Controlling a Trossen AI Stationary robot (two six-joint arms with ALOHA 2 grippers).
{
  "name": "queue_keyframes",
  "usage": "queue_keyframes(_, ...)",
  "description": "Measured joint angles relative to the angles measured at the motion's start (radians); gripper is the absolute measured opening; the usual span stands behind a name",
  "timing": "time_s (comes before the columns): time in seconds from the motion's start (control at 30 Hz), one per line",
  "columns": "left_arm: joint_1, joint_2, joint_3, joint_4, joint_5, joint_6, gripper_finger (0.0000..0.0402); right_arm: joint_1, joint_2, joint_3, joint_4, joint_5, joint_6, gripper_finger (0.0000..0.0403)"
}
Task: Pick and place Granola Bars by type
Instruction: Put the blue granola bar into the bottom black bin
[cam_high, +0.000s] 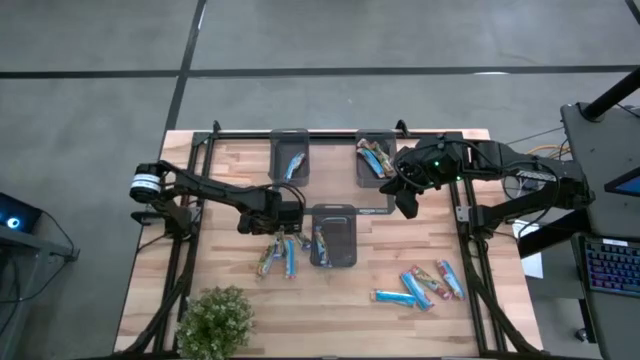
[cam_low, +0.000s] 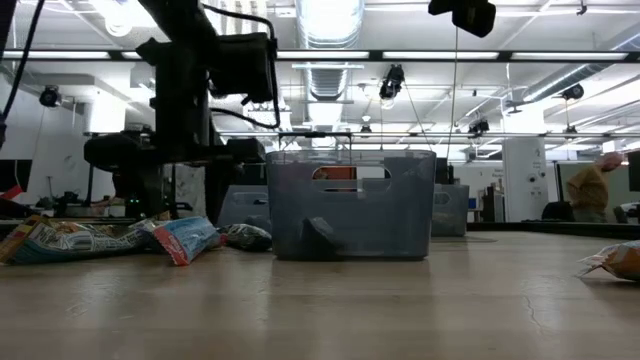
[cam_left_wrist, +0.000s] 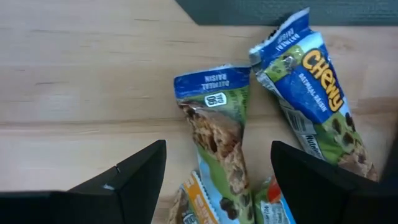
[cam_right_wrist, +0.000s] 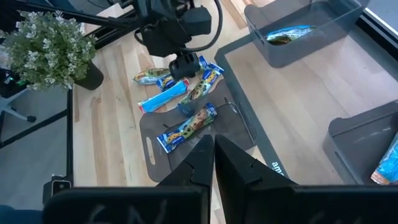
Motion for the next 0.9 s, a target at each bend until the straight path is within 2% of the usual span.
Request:
queue_keyframes(0.77, 0.002, 0.067, 0.007, 0.001, 0.021, 0.018, 0.0272, 0.001, 0.000, 0.000, -0.002, 0.025, -0.003, 0.0009)
queue_keyframes(0.9, 0.002, 0.067, 0.007, 0.000, 0.021, 0.019, 0.0260, 0.001, 0.000, 0.000, -0.002, 0.025, -0.004, 0.0009)
